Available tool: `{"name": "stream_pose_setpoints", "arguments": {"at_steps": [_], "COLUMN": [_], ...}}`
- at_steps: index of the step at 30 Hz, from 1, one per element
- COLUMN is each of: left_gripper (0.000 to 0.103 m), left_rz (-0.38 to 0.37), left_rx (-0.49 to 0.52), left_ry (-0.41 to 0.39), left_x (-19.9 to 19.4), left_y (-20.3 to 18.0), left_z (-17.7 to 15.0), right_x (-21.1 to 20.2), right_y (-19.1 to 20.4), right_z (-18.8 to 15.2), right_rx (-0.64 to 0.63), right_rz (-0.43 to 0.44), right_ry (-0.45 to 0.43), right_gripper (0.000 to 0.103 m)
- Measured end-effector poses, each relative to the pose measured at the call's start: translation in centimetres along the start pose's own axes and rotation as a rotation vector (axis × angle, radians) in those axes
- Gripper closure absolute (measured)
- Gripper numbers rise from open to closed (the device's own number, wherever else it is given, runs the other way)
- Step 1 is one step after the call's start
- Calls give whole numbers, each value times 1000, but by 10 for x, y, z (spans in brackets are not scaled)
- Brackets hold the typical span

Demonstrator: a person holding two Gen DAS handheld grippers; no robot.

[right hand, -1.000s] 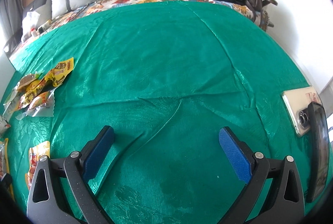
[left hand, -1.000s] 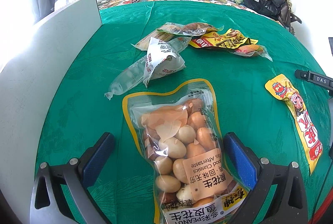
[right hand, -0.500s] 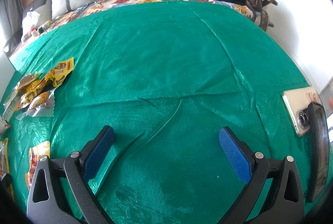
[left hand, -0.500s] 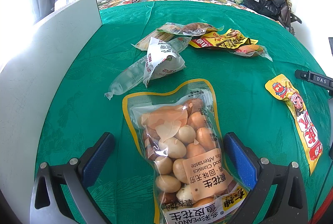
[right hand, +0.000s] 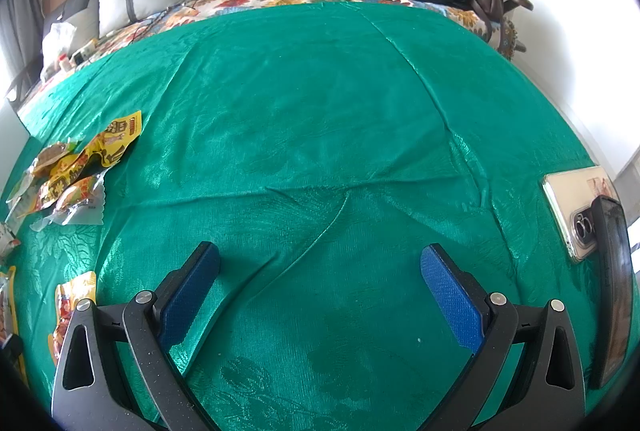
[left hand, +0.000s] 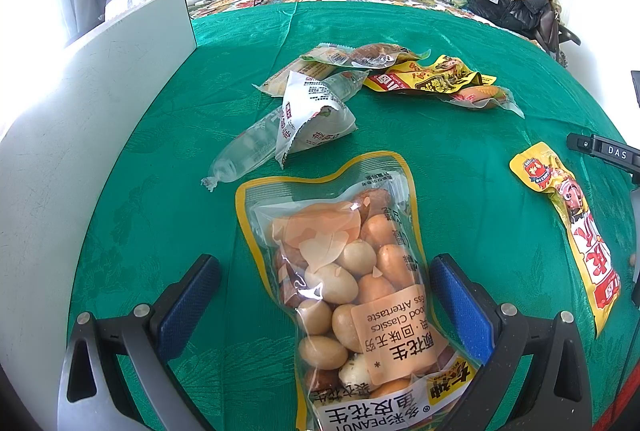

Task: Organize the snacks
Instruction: 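Set the yellow-red packet down on the sheet and open the right tool, then grasp the clear peanut bag with the left tool while right grasps the yellow-red packet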

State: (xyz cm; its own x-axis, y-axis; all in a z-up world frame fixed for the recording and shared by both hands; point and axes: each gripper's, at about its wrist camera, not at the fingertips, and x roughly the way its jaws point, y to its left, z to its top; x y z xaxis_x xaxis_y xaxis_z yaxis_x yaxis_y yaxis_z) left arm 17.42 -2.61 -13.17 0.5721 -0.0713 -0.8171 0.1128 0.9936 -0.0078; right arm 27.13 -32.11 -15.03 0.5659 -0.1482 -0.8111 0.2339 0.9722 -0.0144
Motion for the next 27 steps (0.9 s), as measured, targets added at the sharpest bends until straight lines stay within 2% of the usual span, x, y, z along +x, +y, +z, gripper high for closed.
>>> {"name": "stream_pose_setpoints", "arguments": {"at_steps": [4,9,12,14,16,18,20,23,24,25,27], "left_gripper": [0,0,1,2,11,32,44,51,51,51,51], "left_rz": [-3,-31,-37,-31,-41,-54,-56,-87,-89,-93,-116], "left_rx": [1,46,100,125,128,92,83,72,68,64,39], "left_ry": [9,176,204,198,227,214,202,186,179,166,147], "left_x": [0,2,-3,-7,-6,-12,-18,-31,-37,-45,-60], "left_y": [0,-3,-8,-13,-17,-18,-19,-11,-6,1,16], "left_z": [1,12,14,14,11,9,7,0,-3,-8,-15], "right_x": [0,-1,-3,-21,-45,-68,-76,-65,-61,-59,-68], "right_y": [1,0,-3,0,23,54,88,116,116,114,103], "right_z": [0,-1,11,14,8,-9,-28,-49,-54,-58,-60], "right_rx": [3,-12,-71,-78,-152,-246,-332,-409,-404,-389,-330], "right_rz": [-1,7,77,182,290,349,340,233,217,214,224], "right_ry": [0,16,185,255,312,344,353,349,350,360,354], "right_gripper": [1,1,4,5,5,5,5,6,9,54,54]}}
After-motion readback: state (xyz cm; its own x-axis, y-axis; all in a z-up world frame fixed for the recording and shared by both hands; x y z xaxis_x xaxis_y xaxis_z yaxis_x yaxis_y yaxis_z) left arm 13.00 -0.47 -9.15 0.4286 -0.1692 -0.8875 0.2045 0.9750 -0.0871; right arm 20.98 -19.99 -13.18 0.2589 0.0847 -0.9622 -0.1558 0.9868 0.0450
